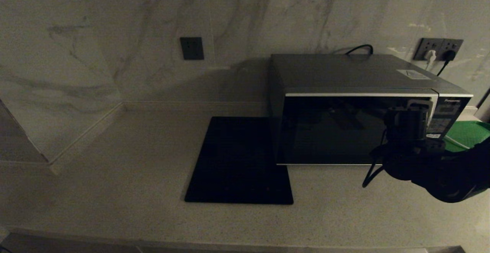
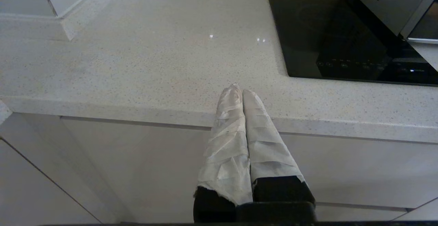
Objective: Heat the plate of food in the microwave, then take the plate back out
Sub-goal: Open the microwave oven
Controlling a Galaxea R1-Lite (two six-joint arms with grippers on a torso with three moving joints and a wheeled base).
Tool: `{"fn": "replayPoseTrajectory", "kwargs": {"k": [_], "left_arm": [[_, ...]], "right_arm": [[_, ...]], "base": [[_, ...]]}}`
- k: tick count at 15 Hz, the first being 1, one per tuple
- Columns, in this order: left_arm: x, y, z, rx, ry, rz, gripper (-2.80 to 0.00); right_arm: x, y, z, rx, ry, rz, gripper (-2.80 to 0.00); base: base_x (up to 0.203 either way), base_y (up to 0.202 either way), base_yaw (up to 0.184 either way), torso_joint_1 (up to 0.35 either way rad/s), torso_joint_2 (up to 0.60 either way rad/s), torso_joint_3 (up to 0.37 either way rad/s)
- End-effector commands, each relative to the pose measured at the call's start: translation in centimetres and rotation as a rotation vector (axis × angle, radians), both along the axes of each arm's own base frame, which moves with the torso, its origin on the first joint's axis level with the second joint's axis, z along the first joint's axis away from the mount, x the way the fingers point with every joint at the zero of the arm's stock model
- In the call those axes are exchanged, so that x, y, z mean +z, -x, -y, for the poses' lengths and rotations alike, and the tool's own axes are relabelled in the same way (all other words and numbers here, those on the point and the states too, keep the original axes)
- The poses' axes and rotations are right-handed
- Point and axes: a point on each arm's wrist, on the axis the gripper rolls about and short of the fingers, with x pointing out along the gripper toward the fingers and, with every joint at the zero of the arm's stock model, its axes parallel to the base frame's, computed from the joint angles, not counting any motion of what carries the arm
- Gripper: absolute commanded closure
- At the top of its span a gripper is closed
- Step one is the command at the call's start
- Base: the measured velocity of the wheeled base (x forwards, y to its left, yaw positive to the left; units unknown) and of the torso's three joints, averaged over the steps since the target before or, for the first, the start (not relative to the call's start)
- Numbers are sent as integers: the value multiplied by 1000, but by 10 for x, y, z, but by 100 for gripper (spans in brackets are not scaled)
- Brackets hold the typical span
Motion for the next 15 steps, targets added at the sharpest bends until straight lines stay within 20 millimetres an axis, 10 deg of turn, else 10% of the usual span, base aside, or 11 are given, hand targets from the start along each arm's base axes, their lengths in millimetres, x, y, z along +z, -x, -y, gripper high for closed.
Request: {"fn": "replayPoseTrajectory", "kwargs": {"k": [1,15], "left_arm": [[0,0,0,0,1,0,0],[0,0,0,0,1,0,0]], "right_arm": [[-2,-3,1,-10,1,-1,-280],[-13,-42,26,-160,19,21,-280]], "base": [[0,0,0,0,0,0],[0,0,0,0,0,0]]}}
